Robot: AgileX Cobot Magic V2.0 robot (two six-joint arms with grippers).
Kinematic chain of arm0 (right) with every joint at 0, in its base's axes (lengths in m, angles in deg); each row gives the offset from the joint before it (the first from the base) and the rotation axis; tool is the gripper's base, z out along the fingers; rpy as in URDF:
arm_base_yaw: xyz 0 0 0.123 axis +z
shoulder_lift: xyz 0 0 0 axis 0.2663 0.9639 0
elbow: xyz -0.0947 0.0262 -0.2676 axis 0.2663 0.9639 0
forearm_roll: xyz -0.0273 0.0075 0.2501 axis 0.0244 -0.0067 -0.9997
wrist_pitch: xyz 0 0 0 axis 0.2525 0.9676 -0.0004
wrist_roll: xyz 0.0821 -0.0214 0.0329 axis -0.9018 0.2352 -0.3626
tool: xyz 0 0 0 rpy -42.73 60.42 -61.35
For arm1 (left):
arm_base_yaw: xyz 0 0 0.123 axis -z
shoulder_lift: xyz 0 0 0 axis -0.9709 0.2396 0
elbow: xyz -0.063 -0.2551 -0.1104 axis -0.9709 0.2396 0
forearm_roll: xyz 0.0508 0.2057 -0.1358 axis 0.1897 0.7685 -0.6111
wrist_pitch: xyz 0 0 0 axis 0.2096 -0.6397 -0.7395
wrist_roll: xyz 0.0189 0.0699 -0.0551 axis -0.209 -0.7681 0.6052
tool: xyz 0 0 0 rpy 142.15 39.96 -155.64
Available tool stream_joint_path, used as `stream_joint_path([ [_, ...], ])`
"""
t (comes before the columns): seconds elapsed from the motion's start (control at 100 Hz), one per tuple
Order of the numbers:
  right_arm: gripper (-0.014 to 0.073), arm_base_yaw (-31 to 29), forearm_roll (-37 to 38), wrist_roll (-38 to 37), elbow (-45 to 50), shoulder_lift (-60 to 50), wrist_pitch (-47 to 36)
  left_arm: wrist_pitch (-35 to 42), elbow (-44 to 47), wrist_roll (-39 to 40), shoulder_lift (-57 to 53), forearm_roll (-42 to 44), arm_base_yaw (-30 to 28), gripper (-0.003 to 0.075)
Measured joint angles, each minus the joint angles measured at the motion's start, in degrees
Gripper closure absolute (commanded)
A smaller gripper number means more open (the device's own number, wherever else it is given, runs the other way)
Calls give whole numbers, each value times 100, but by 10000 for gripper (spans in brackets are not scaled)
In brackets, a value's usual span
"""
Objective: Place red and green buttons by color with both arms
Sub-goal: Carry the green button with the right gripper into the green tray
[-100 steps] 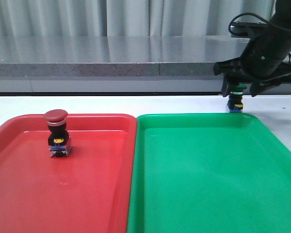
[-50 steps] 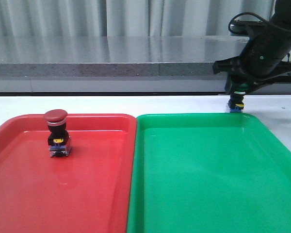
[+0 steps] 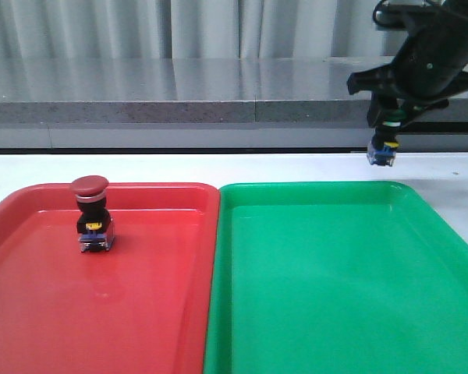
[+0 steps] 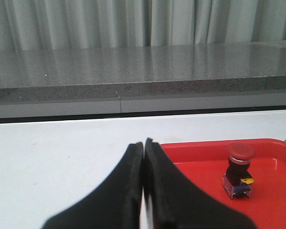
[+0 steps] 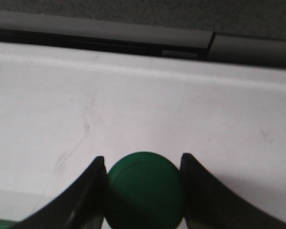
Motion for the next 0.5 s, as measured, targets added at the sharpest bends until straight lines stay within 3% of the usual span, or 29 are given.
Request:
stream_joint_path([
  [0.23, 288, 137, 32, 0, 0, -563, 551, 0, 0, 0, 0, 0, 0, 739],
  [0.5, 288, 697, 95, 0, 0, -742, 960, 9, 0, 0, 0, 0, 0, 739],
])
